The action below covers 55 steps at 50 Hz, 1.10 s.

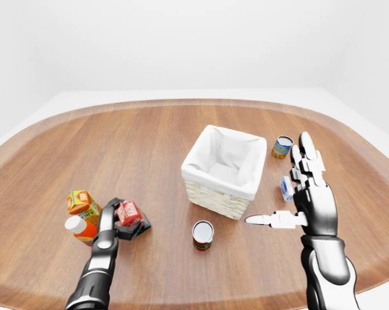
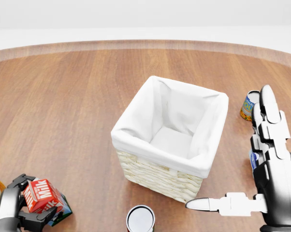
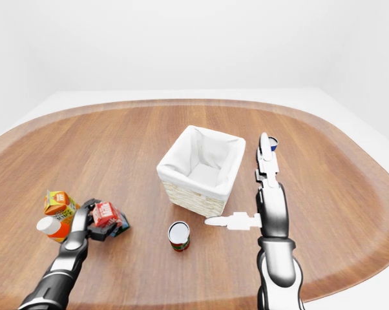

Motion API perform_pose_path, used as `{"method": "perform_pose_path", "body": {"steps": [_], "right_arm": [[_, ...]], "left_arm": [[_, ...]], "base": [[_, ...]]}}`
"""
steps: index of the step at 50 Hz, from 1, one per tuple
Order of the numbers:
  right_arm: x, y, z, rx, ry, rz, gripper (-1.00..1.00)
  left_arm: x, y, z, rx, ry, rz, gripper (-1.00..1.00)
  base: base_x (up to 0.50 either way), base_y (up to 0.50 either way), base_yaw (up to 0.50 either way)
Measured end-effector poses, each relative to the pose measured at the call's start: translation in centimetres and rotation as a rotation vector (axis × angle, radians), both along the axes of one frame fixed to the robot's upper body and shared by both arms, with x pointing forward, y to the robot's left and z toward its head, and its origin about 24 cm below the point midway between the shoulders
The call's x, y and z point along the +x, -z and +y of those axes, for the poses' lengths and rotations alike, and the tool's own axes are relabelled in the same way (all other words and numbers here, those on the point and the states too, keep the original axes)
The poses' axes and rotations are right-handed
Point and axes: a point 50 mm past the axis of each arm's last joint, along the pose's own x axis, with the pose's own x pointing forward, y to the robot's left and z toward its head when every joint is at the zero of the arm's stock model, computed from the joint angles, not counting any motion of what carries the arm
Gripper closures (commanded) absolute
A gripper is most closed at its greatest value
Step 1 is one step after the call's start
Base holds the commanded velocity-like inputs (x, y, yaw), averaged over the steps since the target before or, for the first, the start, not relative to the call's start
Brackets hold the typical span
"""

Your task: Pick the milk and place it in the basket.

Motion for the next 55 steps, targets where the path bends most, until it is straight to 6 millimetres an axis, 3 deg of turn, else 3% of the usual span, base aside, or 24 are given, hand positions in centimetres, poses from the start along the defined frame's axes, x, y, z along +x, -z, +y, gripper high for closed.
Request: {"method": "perform_pose_path", "body": {"steps": [12, 29, 55], "right_arm": [[0.1, 0.1, 0.2, -0.004, -0.006, 0.004, -1.00], [0.1, 0.3, 0.3, -0.007, -0.012, 0.007, -1.00], [0.1, 0.5, 0.5, -0.013, -0.017, 0.009, -1.00]], "left_arm": [[0.9, -2.1, 0.3, 0.045, 0.032, -0.089, 1.00], [2.6, -7.0, 0.0, 0.122, 0.124, -0.282, 1.00], [3.8, -11.6, -0.8, 0.216, 0.227, -0.430, 1.00]], "base": [[0.00, 0.00, 0.00], [0.00, 0.00, 0.00], [0.00, 0.00, 0.00]]}}
